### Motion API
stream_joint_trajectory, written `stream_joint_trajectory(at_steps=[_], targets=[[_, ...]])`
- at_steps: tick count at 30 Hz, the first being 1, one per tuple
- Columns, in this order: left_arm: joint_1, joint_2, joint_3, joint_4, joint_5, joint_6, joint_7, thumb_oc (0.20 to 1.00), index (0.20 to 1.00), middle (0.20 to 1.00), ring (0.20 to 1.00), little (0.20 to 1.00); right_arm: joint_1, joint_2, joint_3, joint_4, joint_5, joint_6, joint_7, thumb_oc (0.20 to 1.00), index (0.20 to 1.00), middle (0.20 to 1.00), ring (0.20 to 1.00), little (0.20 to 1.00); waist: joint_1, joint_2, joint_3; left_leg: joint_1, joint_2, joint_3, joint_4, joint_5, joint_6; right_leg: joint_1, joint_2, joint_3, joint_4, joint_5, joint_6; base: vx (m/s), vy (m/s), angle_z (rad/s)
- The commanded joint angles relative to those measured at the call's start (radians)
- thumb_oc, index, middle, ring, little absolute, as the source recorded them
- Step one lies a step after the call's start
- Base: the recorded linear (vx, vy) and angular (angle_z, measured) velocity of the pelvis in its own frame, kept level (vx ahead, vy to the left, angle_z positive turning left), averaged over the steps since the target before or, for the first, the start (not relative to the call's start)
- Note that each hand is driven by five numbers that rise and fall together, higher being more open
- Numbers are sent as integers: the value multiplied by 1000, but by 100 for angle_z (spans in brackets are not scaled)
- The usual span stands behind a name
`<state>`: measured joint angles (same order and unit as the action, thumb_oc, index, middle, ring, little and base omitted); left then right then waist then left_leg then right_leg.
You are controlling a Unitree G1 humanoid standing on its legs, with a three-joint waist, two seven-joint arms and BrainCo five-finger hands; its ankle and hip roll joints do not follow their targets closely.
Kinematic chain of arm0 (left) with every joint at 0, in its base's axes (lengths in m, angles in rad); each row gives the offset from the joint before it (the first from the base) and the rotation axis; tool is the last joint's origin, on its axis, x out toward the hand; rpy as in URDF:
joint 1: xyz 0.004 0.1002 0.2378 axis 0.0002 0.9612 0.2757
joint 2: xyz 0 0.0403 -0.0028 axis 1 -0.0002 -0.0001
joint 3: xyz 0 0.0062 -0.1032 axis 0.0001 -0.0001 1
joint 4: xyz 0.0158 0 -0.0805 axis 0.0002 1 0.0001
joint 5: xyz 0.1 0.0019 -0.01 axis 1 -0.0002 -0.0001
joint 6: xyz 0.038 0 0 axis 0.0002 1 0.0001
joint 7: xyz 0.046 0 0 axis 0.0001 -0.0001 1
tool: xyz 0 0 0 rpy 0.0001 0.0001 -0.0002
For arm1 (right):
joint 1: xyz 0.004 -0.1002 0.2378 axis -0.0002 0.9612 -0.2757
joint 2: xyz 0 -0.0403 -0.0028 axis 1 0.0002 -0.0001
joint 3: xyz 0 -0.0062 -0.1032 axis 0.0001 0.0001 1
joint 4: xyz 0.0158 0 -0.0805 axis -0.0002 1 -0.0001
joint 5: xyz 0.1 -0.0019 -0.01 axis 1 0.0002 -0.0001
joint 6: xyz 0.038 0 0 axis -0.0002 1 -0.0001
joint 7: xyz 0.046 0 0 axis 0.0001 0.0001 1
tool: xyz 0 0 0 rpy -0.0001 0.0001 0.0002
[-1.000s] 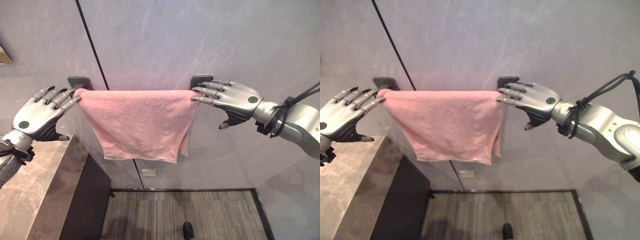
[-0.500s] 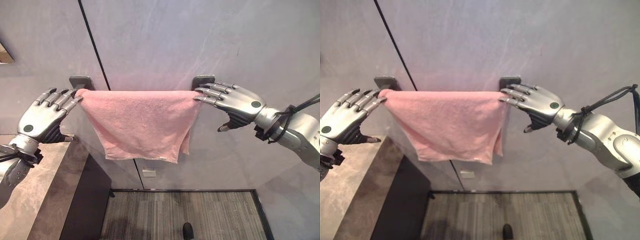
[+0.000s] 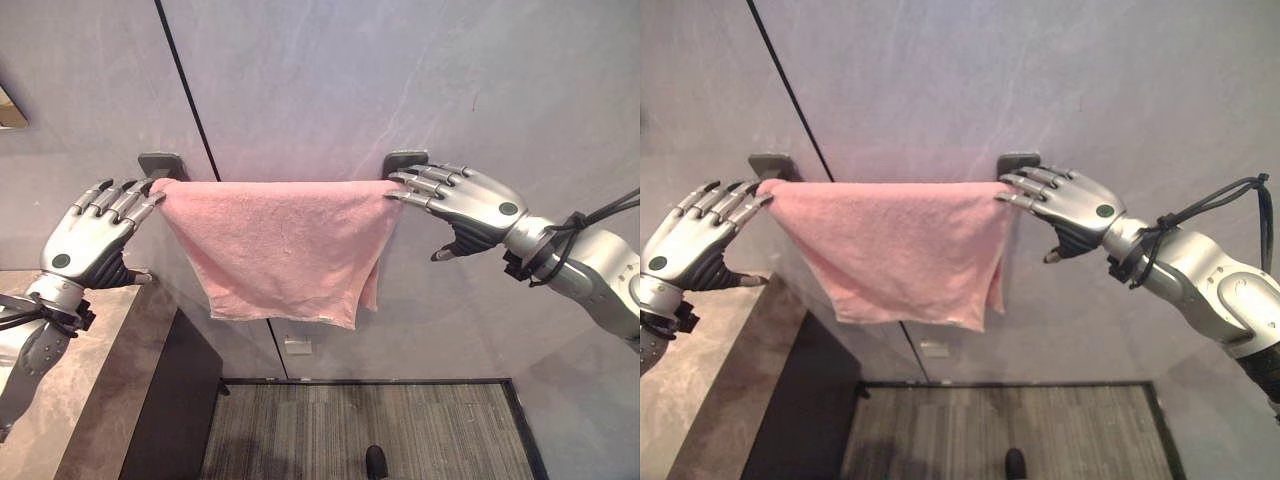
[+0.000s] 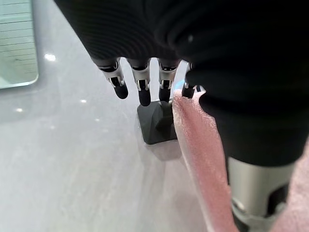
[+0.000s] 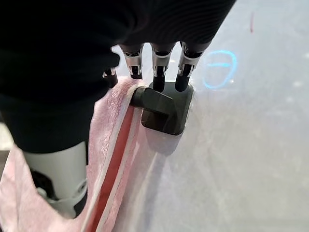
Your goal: Put brush and paste in cup on sink, flatten towel.
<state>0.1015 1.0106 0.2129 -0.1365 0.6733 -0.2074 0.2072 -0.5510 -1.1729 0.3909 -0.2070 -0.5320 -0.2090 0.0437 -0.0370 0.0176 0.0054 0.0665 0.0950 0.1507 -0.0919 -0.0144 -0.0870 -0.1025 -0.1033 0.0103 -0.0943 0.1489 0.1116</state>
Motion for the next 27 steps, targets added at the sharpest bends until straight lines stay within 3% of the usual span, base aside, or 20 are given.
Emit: stream_joint_trajectory(at_steps=[1, 7, 11, 19, 21, 22, 25, 27], targets=[[57, 24, -82, 29, 3, 0, 0, 1000, 1000, 1000, 1000, 1000, -22, 45, -85, 36, 42, 74, -51, 1000, 1000, 1000, 1000, 1000, 6, -52, -1, -38, 53, -17, 5, 35, -30, 38, -121, 12, 7, -44, 96, 0, 0, 0], [65, -88, -73, 19, -51, -10, 49, 1000, 1000, 1000, 1000, 1000, 109, 130, -220, 0, 46, 79, -133, 1000, 1000, 1000, 1000, 1000, 1, -50, 0, -39, 50, -20, 5, 33, -25, 39, -121, 11, 7, -45, 97, 0, 0, 0], [90, -227, -63, -6, -136, -37, 111, 1000, 1000, 1000, 1000, 1000, 260, 269, -356, -49, 30, 67, -260, 1000, 1000, 1000, 1000, 1000, -5, -50, 1, -40, 47, -21, 5, 30, -17, 37, -122, 14, 7, -46, 99, 0, 0, 0], [121, -347, -68, -21, -240, -70, 146, 1000, 1000, 1000, 1000, 1000, 373, 405, -425, -88, 44, 35, -366, 1000, 1000, 1000, 1000, 1000, -5, -51, -1, -40, 43, -20, 5, 28, -12, 36, -126, 17, 7, -46, 103, 0, 0, 0], [138, -426, -70, -15, -314, -85, 169, 1000, 1000, 1000, 1000, 1000, 448, 497, -447, -96, 104, 8, -399, 1000, 1000, 1000, 1000, 1000, -8, -52, 5, -43, 40, -23, 5, 29, -10, 33, -128, 17, 7, -44, 103, 0, 0, 0], [140, -425, -71, -15, -316, -86, 169, 1000, 1000, 1000, 1000, 1000, 454, 497, -449, -99, 106, 7, -399, 1000, 1000, 1000, 1000, 1000, -8, -53, 3, -43, 40, -23, 5, 29, -10, 34, -128, 16, 7, -44, 103, 0, 0, 0], [176, -531, -69, 18, -444, -102, 190, 1000, 1000, 1000, 1000, 1000, 567, 592, -471, -75, 182, -20, -409, 1000, 1000, 1000, 1000, 1000, -11, -56, 10, -47, 37, -27, 5, 32, -8, 33, -129, 12, 7, -44, 102, -9, -1, 2], [225, -611, -76, 66, -540, -100, 179, 1000, 1000, 1000, 1000, 1000, 659, 652, -484, -15, 334, -33, -362, 1000, 1000, 1000, 1000, 1000, -13, -59, 22, -52, 36, -30, 5, 37, -6, 33, -129, 8, 7, -44, 99, -40, -12, 9]])
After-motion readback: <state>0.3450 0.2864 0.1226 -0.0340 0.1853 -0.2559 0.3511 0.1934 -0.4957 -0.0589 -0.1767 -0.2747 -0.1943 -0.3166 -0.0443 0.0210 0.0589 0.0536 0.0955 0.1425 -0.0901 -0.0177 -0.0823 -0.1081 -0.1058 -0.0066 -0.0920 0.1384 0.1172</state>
